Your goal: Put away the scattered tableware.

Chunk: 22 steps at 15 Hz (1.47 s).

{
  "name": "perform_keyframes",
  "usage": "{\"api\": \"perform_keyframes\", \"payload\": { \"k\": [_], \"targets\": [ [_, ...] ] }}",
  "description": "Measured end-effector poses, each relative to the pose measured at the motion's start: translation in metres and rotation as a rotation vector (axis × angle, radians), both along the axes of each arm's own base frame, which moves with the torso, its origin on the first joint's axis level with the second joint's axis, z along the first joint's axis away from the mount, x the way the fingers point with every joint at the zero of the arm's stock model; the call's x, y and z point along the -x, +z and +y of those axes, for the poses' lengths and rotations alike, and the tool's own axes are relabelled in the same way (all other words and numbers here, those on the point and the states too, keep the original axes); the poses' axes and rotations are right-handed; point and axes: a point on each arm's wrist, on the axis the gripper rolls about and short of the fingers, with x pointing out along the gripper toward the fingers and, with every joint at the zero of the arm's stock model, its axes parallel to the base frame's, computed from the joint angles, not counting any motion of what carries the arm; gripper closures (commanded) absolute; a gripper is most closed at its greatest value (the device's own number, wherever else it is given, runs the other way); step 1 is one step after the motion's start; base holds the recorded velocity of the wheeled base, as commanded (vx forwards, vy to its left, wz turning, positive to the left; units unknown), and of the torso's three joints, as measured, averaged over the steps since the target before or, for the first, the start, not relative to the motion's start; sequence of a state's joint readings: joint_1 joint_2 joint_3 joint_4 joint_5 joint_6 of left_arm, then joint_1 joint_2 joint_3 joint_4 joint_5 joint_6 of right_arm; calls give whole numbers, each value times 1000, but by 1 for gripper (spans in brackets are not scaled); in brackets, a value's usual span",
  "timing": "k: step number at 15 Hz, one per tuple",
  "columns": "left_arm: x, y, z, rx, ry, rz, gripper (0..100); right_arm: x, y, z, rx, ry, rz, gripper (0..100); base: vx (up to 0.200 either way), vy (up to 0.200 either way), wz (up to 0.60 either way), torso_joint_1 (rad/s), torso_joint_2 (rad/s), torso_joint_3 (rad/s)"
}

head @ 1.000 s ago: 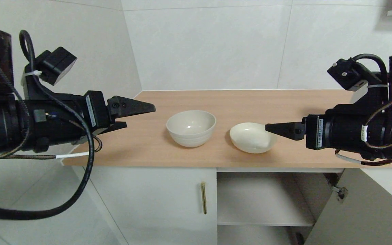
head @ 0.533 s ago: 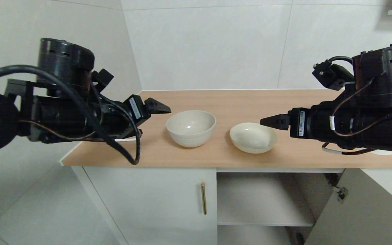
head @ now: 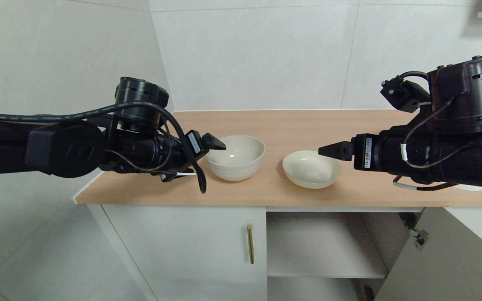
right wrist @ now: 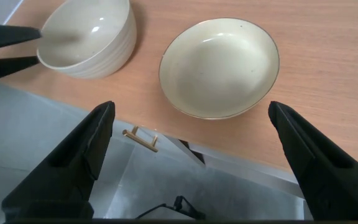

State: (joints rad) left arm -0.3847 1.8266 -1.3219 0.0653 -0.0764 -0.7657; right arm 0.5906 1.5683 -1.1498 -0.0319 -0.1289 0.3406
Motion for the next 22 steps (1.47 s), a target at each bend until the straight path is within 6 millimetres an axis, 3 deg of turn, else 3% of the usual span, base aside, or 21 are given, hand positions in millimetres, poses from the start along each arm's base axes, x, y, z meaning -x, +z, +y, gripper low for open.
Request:
{"api": "perform_keyframes", "payload": {
  "k": [2, 3, 9, 14, 17, 22],
  "targets": [
    [-7, -6, -3, 4, 0, -5, 0, 0, 0, 0, 1, -1, 1, 0, 0, 0, 0, 0, 0, 0],
    [-9, -9, -4, 2, 1, -1, 100, -1, -1, 0, 2, 0, 2, 0, 0, 0, 0, 0, 0, 0],
    [-15, -21, -7, -8, -2, 26, 100, -1, -1, 0, 5, -8, 1, 0, 0, 0, 0, 0, 0, 0],
    [-9, -13, -4, -2, -1, 9, 100, -4, -4, 2, 18, -17, 15, 0, 0, 0, 0, 0, 0, 0],
    [2, -6, -1, 0, -9, -6, 100, -17, -11, 6, 59, -90, 74, 0, 0, 0, 0, 0, 0, 0],
    [29, 8, 9, -30, -85, -55, 100, -55, -35, 21, 116, -262, 63, 0, 0, 0, 0, 0, 0, 0]
  ]
}}
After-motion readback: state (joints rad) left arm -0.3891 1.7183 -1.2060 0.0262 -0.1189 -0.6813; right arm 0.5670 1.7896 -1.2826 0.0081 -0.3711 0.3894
